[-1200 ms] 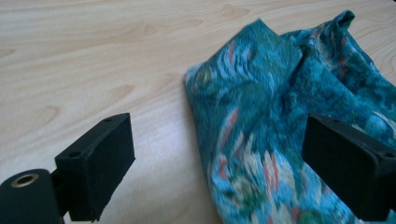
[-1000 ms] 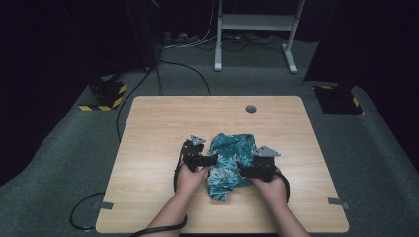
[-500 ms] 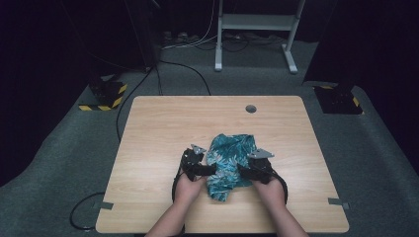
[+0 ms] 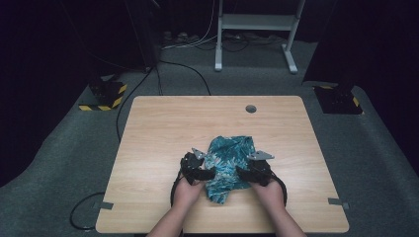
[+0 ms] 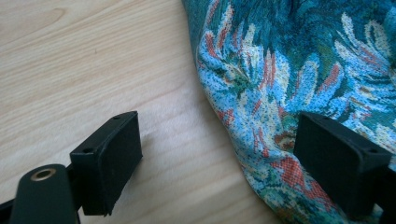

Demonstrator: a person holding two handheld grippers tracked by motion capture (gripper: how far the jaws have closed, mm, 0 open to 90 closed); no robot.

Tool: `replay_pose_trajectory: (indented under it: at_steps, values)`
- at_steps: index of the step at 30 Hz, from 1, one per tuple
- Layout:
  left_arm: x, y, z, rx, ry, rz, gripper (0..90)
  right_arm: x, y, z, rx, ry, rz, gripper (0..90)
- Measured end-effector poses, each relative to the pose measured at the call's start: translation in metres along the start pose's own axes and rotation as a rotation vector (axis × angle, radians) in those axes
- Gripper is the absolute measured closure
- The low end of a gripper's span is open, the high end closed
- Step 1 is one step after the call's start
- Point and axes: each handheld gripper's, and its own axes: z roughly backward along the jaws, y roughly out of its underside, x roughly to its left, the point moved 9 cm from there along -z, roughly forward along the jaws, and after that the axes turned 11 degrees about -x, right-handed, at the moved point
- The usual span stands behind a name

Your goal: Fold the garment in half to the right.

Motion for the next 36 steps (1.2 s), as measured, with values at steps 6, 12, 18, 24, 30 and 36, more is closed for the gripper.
replay_pose_trajectory:
  at_steps: [6, 12, 18, 24, 30, 36]
  values:
    - [0.002, 0.011, 0.014, -0.008, -0.008, 0.003, 15.3, 0.016, 0.005, 0.007, -0.003, -0.018, 0.010, 32.9]
    - [0.001, 0.023, 0.030, -0.038, -0.013, 0.006, 16.7, 0.032, 0.011, 0.017, -0.015, -0.035, 0.019, 32.2]
    - [0.001, 0.026, 0.038, -0.036, 0.011, 0.027, 16.8, 0.040, 0.014, 0.020, -0.006, -0.047, 0.023, 25.3]
    - [0.014, -0.013, 0.032, -0.101, 0.045, 0.005, 15.2, 0.026, -0.005, 0.022, -0.067, -0.022, 0.010, 24.1]
    - [0.020, -0.052, 0.004, -0.118, 0.115, -0.017, 13.8, 0.010, -0.030, 0.016, -0.122, -0.028, 0.031, 26.9]
    - [0.024, -0.065, -0.015, -0.120, 0.116, 0.026, 16.2, 0.005, -0.042, 0.007, -0.127, -0.007, 0.032, 45.4]
